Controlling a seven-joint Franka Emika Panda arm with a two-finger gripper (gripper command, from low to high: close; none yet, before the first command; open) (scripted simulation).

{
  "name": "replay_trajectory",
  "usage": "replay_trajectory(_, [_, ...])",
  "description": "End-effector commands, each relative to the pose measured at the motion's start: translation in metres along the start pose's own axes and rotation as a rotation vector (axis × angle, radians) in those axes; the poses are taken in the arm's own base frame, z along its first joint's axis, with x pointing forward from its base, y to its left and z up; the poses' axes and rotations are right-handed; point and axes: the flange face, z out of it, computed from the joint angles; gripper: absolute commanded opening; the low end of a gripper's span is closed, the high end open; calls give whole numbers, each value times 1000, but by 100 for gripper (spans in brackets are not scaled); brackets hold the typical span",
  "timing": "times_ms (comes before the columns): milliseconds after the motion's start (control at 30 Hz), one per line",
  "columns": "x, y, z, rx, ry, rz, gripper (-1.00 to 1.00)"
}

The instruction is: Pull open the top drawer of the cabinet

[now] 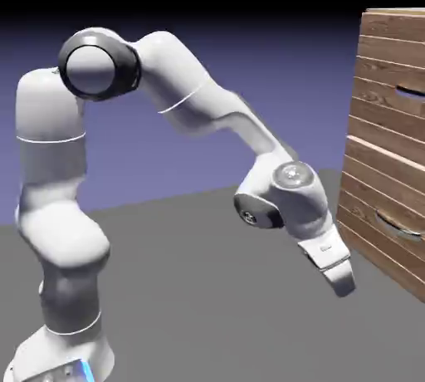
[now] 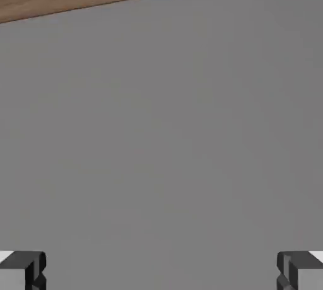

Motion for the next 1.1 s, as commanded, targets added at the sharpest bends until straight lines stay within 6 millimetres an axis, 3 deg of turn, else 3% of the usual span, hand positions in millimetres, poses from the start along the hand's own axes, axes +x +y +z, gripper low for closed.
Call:
replay_trajectory(0, [6,6,5,-8,7,-1,0])
replay_trajectory(133, [28,28,17,-36,52,-20,0])
replay_trajectory(300, [59,43,19,-62,151,-86,0])
replay_trajectory(433, [84,42,10,-77,259,-176,0])
replay_trajectory(567, [108,26,-7,-87,388,-302,0])
replay_trajectory(700, [127,-6,-30,-90,534,-465,0])
replay_trajectory(800, [136,-42,-50,-88,651,-609,0])
replay_trajectory(933, [136,-103,-79,-77,815,-829,0])
replay_trajectory(1067, [118,-179,-106,-54,986,-1075,0])
